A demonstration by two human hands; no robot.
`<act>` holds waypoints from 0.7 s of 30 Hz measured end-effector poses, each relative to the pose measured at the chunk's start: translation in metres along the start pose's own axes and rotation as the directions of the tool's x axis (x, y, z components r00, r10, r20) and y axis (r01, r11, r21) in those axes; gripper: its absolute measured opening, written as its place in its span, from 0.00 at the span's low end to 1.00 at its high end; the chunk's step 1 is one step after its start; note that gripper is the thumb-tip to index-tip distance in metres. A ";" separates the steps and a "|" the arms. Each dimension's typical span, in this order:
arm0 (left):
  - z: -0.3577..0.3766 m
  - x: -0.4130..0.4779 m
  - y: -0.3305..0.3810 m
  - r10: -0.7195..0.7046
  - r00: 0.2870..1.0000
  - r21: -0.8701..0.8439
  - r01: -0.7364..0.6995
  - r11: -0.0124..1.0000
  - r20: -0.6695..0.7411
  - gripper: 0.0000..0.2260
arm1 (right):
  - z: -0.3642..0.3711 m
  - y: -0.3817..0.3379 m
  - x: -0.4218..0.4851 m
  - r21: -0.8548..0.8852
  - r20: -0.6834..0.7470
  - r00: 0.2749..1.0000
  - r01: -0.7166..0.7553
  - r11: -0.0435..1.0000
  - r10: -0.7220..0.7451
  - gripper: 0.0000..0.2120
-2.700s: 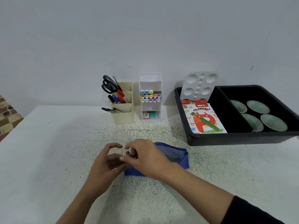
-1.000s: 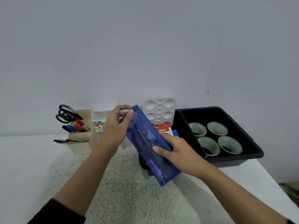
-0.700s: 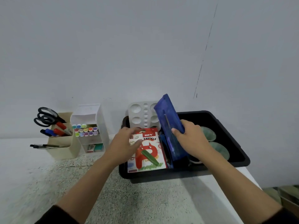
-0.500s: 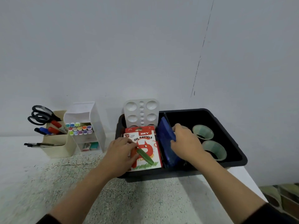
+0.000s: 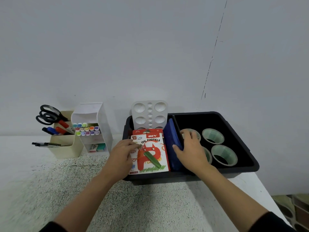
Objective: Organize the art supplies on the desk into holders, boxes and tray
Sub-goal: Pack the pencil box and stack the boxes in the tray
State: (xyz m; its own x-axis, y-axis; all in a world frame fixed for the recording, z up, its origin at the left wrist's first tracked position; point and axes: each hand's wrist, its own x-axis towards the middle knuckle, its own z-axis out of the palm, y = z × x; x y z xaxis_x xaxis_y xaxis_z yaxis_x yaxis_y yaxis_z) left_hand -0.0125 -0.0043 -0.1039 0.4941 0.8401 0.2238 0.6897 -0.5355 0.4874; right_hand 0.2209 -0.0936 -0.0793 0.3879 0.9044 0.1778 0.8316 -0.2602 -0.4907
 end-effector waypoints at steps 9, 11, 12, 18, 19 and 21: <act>-0.001 -0.007 -0.011 -0.047 0.998 -0.046 0.045 0.998 -0.045 0.19 | 0.005 -0.011 0.001 0.117 0.193 0.980 -0.063 0.991 0.040 0.22; -0.005 -0.008 -0.015 -0.054 0.997 -0.039 0.052 0.998 -0.050 0.18 | 0.009 -0.017 0.001 0.122 0.196 0.980 -0.051 0.991 0.026 0.23; -0.007 -0.009 -0.016 -0.057 0.997 -0.036 0.055 0.998 -0.056 0.17 | 0.011 -0.019 0.000 0.130 0.198 0.980 -0.044 0.991 0.017 0.22; -0.017 -0.014 -0.023 -0.080 0.994 -0.021 0.078 0.997 -0.080 0.16 | 0.023 -0.033 0.001 0.166 0.193 0.981 -0.057 0.985 0.024 0.20; -0.018 -0.015 -0.025 -0.089 0.993 -0.020 0.087 0.996 -0.082 0.17 | 0.026 -0.035 0.001 0.176 0.188 0.982 -0.063 0.982 0.029 0.20; -0.020 -0.017 -0.029 -0.101 0.991 -0.011 0.100 0.995 -0.089 0.17 | 0.029 -0.039 0.002 0.218 0.166 0.985 -0.084 0.972 0.048 0.23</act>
State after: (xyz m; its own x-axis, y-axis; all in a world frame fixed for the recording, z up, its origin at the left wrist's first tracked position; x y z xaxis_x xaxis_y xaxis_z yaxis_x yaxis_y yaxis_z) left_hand -0.0514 -0.0018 -0.1049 0.3733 0.8941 0.2476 0.7300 -0.4478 0.5163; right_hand 0.1782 -0.0717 -0.0846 0.3558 0.9345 0.0096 0.6895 -0.2556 -0.6777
